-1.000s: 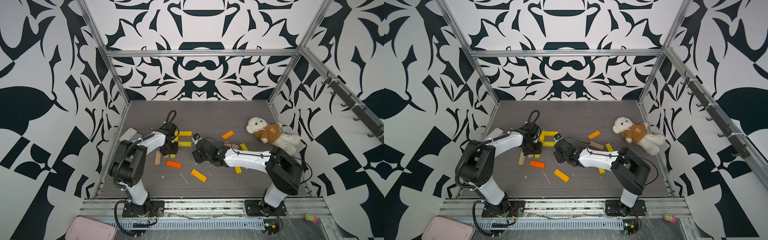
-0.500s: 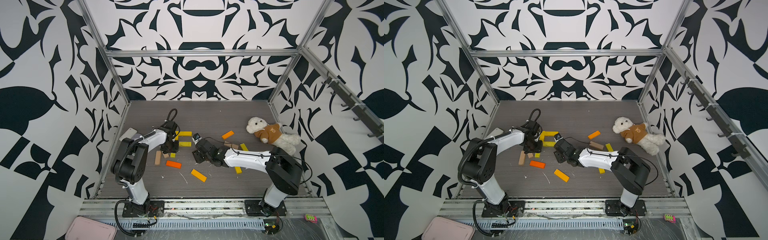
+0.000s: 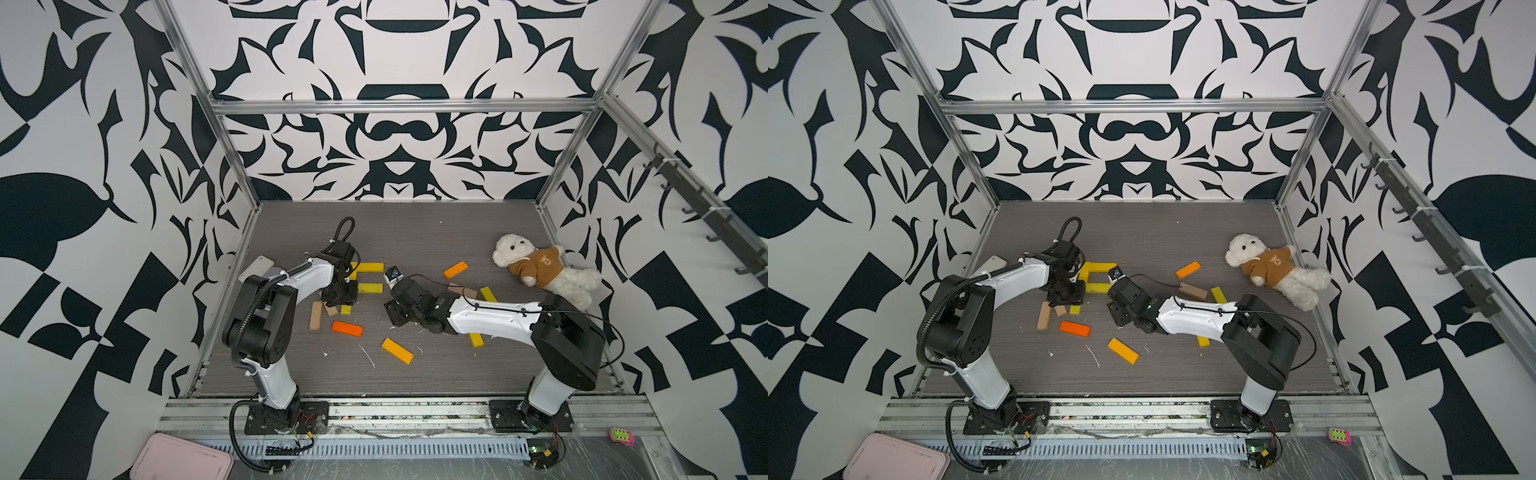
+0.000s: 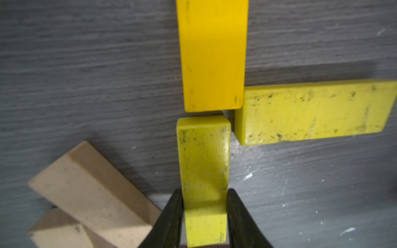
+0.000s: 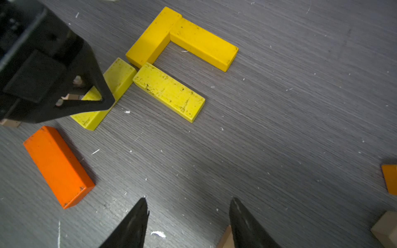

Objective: Assemble the number 8 with building blocks
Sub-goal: Assemble the building block at the center of the board.

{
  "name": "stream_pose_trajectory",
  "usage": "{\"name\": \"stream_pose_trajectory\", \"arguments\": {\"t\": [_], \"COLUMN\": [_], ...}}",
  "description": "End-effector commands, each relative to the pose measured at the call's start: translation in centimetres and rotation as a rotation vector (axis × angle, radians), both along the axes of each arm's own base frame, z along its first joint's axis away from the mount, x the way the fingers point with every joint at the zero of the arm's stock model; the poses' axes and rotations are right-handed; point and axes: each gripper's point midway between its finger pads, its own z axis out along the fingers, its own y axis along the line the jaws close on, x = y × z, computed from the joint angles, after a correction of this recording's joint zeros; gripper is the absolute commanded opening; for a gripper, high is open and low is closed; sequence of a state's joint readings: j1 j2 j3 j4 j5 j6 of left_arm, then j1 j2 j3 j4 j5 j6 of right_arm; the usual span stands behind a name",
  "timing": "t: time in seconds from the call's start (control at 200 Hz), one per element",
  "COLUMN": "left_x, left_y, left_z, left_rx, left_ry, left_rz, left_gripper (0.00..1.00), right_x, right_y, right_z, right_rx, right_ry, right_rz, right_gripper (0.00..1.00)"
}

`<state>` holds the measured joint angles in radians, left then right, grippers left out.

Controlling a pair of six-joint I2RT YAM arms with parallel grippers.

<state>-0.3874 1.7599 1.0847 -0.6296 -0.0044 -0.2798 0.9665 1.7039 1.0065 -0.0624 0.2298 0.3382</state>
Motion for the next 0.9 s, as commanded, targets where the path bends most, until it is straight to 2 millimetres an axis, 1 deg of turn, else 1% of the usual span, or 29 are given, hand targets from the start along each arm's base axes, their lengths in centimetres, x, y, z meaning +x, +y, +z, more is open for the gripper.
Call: {"name": "stream_pose_trajectory", "arguments": {"t": [0.0,0.21,0.895], "left_x": [0.18,0.31,0.65], "left_y": [-0.53,-0.7,-0.89], "left_z": [0.28,0.48,0.25], "left_rx": [-0.013,-0.023,-0.025], "left_ry": [0.011,0.003,0.003], "left_rz": [-0.008,-0.01,-0.014], "left_gripper": [0.36,0.36,0.38], "right_x": [0.46,0.43,0.43], "right_y": [0.28,0.3,0.18], "right_z": [1.86,1.67,1.47], "right_rx": [0.041,0.042,0.04], "right_ry": [-0.044,-0.041,-0.038], "right_rz": [-0.015,-0.017,-0.022], "right_gripper": [0.64,0.63,0.63]}}
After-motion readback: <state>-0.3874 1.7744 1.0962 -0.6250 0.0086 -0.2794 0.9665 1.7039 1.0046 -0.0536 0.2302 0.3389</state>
